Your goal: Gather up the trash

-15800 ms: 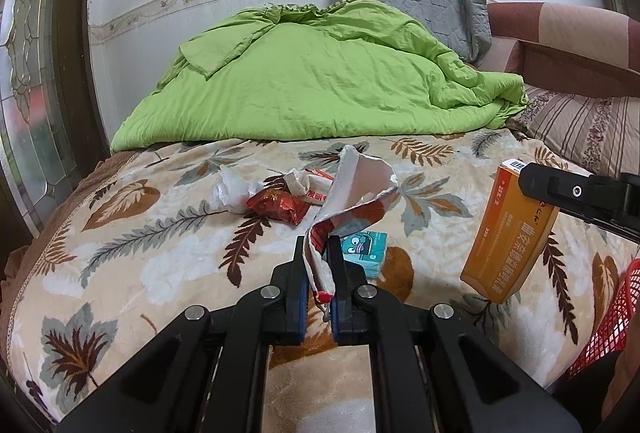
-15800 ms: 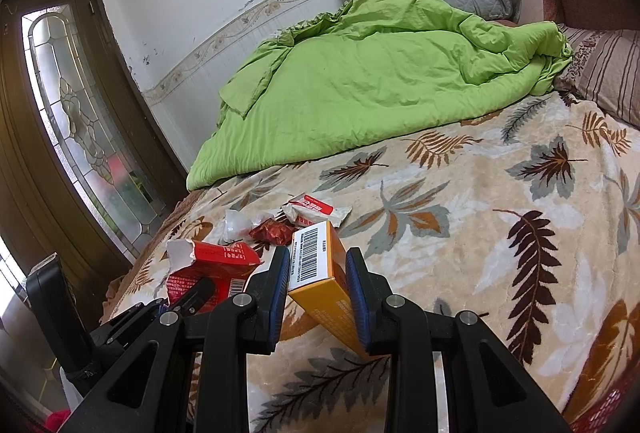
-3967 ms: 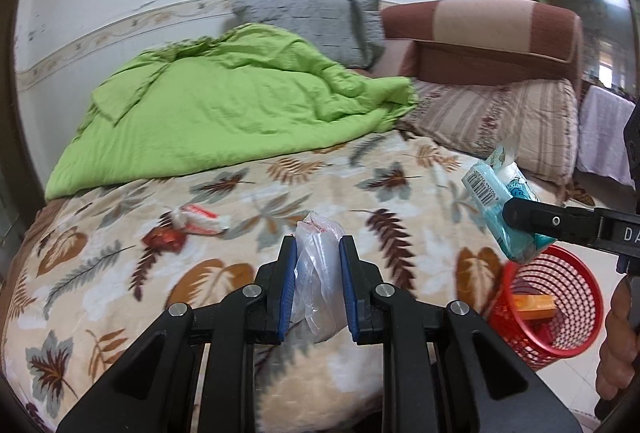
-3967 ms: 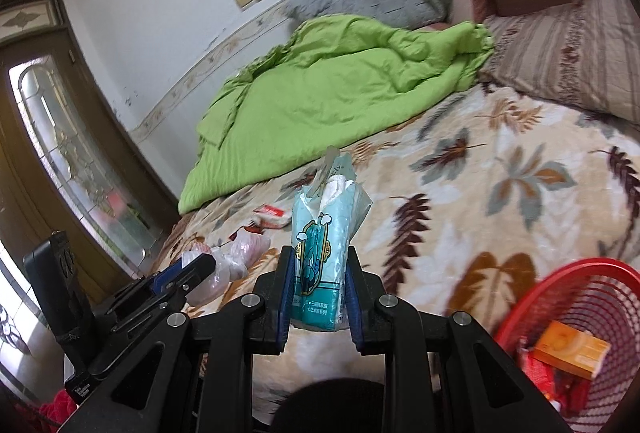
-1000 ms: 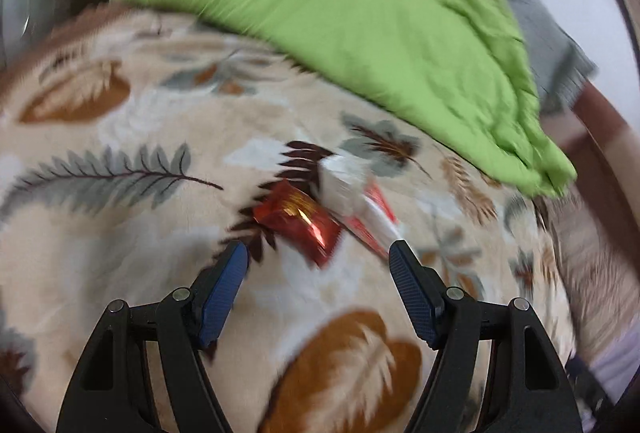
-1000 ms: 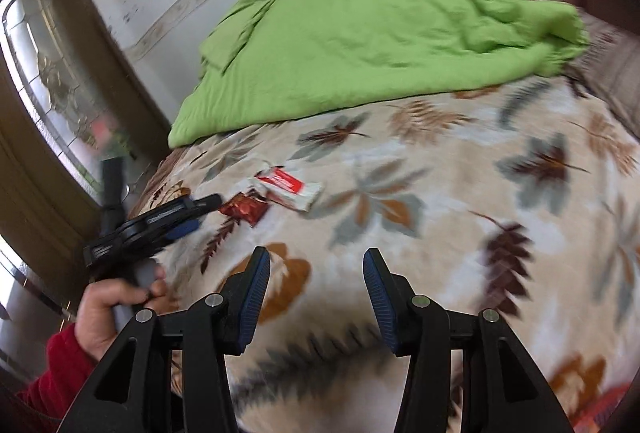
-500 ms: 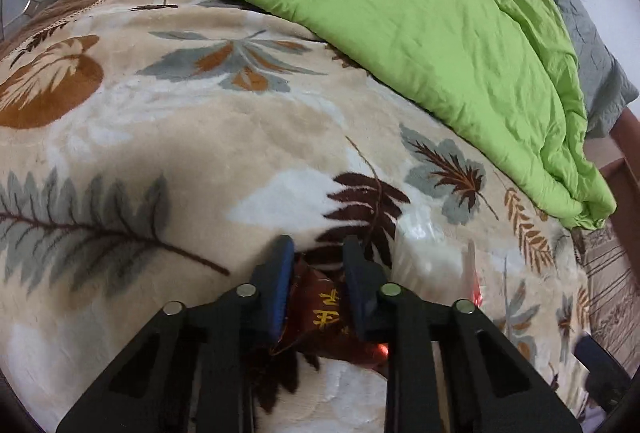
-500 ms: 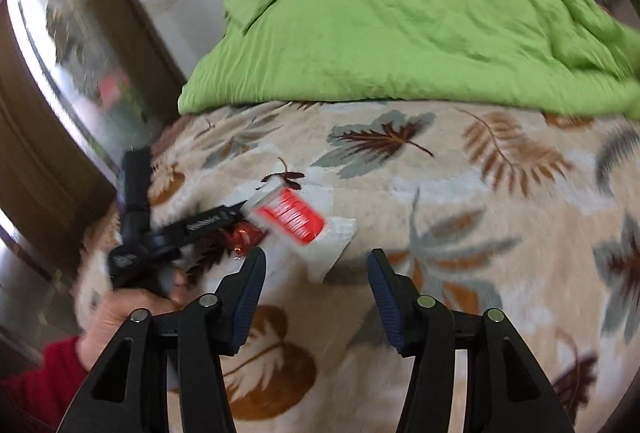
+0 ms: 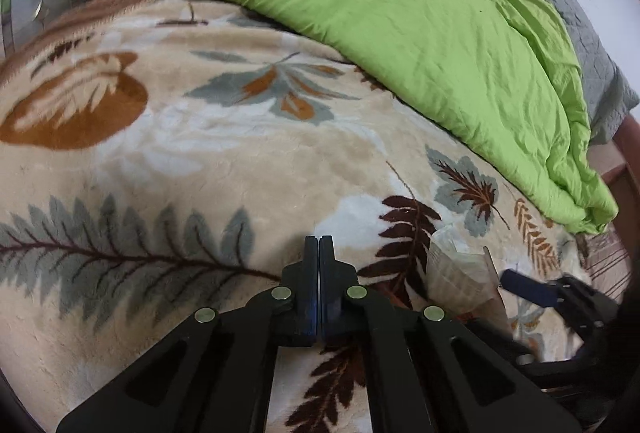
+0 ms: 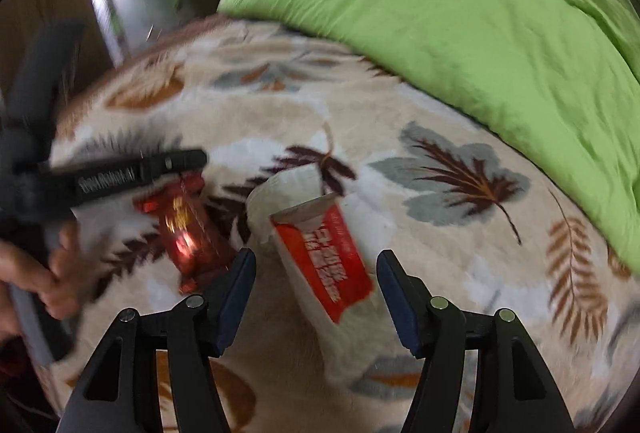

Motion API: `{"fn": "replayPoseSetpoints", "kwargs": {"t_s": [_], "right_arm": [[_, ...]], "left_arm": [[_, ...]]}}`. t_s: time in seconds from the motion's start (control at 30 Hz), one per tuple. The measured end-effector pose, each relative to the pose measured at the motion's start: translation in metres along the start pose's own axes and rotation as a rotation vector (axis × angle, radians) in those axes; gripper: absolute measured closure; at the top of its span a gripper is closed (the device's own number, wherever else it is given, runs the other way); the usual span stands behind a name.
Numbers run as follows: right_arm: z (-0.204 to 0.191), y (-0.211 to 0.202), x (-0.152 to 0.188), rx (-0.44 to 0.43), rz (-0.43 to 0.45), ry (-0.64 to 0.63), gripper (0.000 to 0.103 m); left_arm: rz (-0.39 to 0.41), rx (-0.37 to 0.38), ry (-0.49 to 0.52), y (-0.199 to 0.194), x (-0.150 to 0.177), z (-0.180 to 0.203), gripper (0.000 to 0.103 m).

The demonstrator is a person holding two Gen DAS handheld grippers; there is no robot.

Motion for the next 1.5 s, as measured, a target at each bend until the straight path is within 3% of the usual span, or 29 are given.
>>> {"fn": "replayPoseSetpoints", "kwargs": {"t_s": [0.07,0.13,0.2,0.23,0.27,0.47,0.67,0.8,1.17,1.33,1.5], "right_arm": [[-0.003,0.012,0.0,0.054,-0.015,-0.049,0.036],[0.0,0.02,0.002,0.061,-0.025,-0.039,0.053],[0.009,0.022,0.003,0.038,-0.026,0.033,0.057],[0.012,0.02,0.004,0.03,-0.023,0.063,0.058],[0.017,0.016,0.006,0.036,-0.019,0.098,0.058],[0.044,-0.018,0.017,0.019,0.052,0.353,0.058],[0.048,-0.054,0.029,0.024,0.112,0.445,0.058],[0.048,-0.069,0.036,0.032,0.129,0.496,0.058],[0.047,-0.118,0.071,0.043,0.188,0.623,0.058],[0.054,-0.158,0.097,0.061,0.209,0.671,0.058],[0.068,-0.21,0.146,0.108,0.213,0.74,0.058]], "left_arm": [[-0.007,0.044,-0.038,-0.003,0.0,-0.001,0.1],[-0.005,0.061,-0.034,-0.008,0.0,0.003,0.092],[-0.001,0.072,-0.037,-0.013,0.001,0.008,0.073],[-0.002,0.078,-0.042,-0.014,0.003,0.01,0.057],[-0.002,0.082,-0.044,-0.016,0.005,0.012,0.051],[-0.061,0.047,-0.002,-0.003,0.026,0.032,0.05],[-0.04,-0.108,0.156,0.023,0.03,0.048,0.053],[-0.03,-0.124,0.197,0.024,0.031,0.053,0.061],[-0.001,0.027,0.206,-0.013,0.033,0.07,0.063],[0.015,0.077,0.322,-0.042,0.053,0.111,0.063],[0.004,0.163,0.453,-0.069,0.092,0.17,0.063]]}}
Point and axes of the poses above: each gripper's, at about its wrist camera, not at the fingertips, and y roughly the way its jaws point, z to its right, x to its underside, the point moved 6 cm from there along y, roughly the way its jaws point, and after that the axes turned 11 degrees about x, right-handed, at the moved point
